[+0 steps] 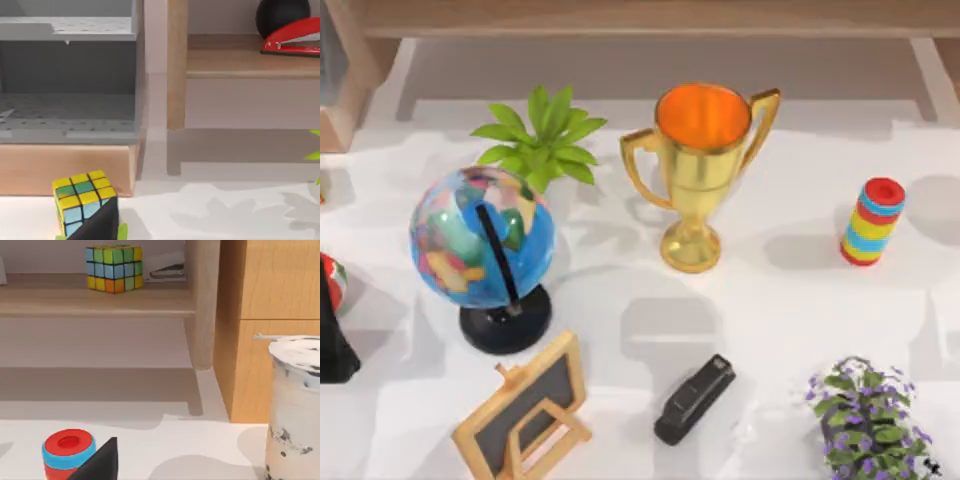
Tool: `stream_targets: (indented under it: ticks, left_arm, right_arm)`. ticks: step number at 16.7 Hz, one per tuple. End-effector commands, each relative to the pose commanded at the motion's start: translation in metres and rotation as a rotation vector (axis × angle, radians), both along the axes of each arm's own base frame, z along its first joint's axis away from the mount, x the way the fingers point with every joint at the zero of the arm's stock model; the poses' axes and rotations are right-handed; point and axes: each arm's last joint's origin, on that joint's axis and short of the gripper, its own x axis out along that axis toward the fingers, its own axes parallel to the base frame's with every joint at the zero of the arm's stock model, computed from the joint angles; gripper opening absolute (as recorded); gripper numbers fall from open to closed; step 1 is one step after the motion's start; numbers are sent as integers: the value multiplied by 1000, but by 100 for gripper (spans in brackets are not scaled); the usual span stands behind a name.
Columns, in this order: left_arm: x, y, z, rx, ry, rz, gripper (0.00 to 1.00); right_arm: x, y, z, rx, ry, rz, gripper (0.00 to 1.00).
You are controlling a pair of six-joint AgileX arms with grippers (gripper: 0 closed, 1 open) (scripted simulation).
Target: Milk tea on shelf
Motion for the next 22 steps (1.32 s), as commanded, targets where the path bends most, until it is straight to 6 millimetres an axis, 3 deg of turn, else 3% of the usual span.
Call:
stream_targets:
  ticks: [7, 13, 17, 22]
  left_arm:
    - [0, 0, 0, 0, 0, 0, 100]
    - [0, 0, 0, 0, 0, 0, 100]
    - [0, 0, 0, 0, 0, 0, 100]
    - [0, 0, 0, 0, 0, 0, 100]
  right_arm:
    - [9, -4, 12, -14, -8, -2, 100]
    - [50, -22, 23, -34, 61, -8, 100]
    - [89, -45, 8, -26, 139, -11, 100]
    - [124, -78, -26, -10, 193, -14, 100]
